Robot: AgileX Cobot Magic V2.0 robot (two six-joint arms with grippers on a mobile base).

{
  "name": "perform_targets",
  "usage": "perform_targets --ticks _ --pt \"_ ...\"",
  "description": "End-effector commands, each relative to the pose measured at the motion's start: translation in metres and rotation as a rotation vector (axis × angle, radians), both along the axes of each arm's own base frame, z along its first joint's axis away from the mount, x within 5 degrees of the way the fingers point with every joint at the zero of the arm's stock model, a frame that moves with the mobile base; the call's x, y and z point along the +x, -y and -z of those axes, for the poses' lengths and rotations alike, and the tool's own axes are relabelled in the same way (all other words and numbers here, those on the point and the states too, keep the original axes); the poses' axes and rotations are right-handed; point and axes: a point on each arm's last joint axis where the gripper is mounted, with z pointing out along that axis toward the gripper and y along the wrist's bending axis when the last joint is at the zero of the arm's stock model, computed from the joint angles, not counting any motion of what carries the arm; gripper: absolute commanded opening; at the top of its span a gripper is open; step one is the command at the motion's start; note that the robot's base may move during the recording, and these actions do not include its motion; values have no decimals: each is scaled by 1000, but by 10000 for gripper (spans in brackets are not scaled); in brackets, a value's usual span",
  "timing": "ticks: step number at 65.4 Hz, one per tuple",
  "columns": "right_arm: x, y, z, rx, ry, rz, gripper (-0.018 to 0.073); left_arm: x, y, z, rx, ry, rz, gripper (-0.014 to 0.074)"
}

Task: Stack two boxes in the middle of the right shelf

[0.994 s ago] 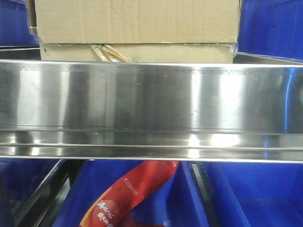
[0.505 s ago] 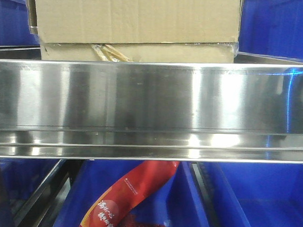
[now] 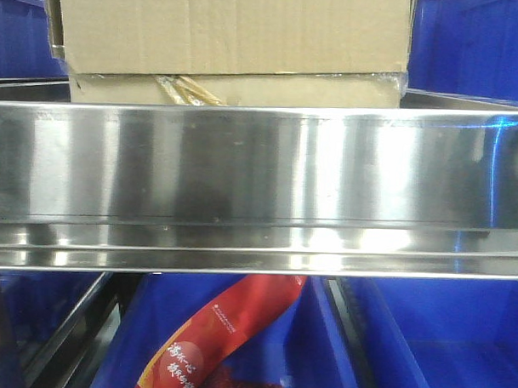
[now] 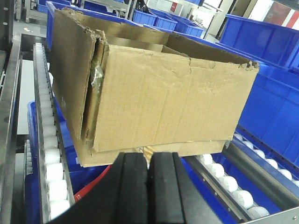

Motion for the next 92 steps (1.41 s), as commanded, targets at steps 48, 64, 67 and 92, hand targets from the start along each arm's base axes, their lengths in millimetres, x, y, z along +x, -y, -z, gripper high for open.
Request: perform_targets --ticks 48,64,67,92 --pt "0 0 -3 3 31 5 -160 -37 -38 146 276 264 -369 -111" --pt "-1 0 -4 3 42 6 -160 -35 -39 154 224 247 -375 -111" --pt "-1 0 -4 3 42 6 -160 -35 -39 154 223 249 -376 -111" --pt "-1 0 -4 3 44 6 -160 -35 -39 154 221 249 -376 -111"
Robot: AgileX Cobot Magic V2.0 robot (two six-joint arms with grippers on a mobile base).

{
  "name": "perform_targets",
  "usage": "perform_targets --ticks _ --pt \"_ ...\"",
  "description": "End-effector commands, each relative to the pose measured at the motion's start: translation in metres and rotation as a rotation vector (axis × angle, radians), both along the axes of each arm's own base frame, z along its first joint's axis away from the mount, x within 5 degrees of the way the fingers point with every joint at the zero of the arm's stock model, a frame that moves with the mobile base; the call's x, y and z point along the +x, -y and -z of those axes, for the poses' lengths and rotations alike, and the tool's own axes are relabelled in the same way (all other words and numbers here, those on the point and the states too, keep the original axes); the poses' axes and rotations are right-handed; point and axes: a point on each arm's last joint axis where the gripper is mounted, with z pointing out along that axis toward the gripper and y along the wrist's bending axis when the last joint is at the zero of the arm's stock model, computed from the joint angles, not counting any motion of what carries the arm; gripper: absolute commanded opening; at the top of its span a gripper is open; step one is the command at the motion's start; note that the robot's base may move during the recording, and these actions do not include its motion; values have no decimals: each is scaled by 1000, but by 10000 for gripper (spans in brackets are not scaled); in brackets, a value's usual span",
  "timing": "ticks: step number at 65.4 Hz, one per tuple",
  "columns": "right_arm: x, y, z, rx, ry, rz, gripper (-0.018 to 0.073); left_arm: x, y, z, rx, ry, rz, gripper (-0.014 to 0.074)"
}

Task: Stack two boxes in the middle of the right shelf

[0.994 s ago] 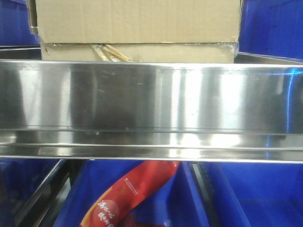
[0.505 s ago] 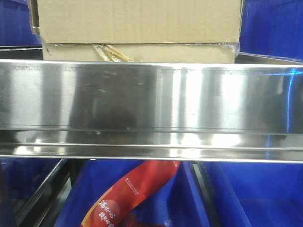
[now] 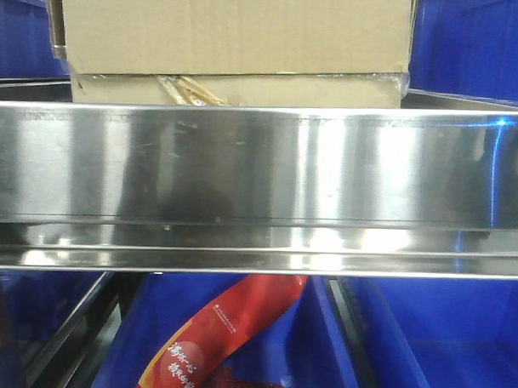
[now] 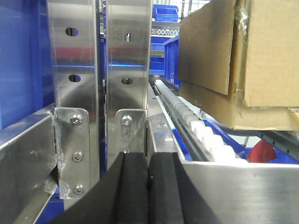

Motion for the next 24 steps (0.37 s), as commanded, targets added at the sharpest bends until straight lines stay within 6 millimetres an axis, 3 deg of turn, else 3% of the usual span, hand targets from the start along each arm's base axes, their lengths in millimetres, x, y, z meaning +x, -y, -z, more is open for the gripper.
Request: perform_targets --ticks 1,24 --pt "-1 0 -2 3 29 5 -160 -1 0 -3 -3 28 -3 -111" --pt "-1 0 -2 3 29 5 -160 -1 0 -3 -3 28 -3 -111"
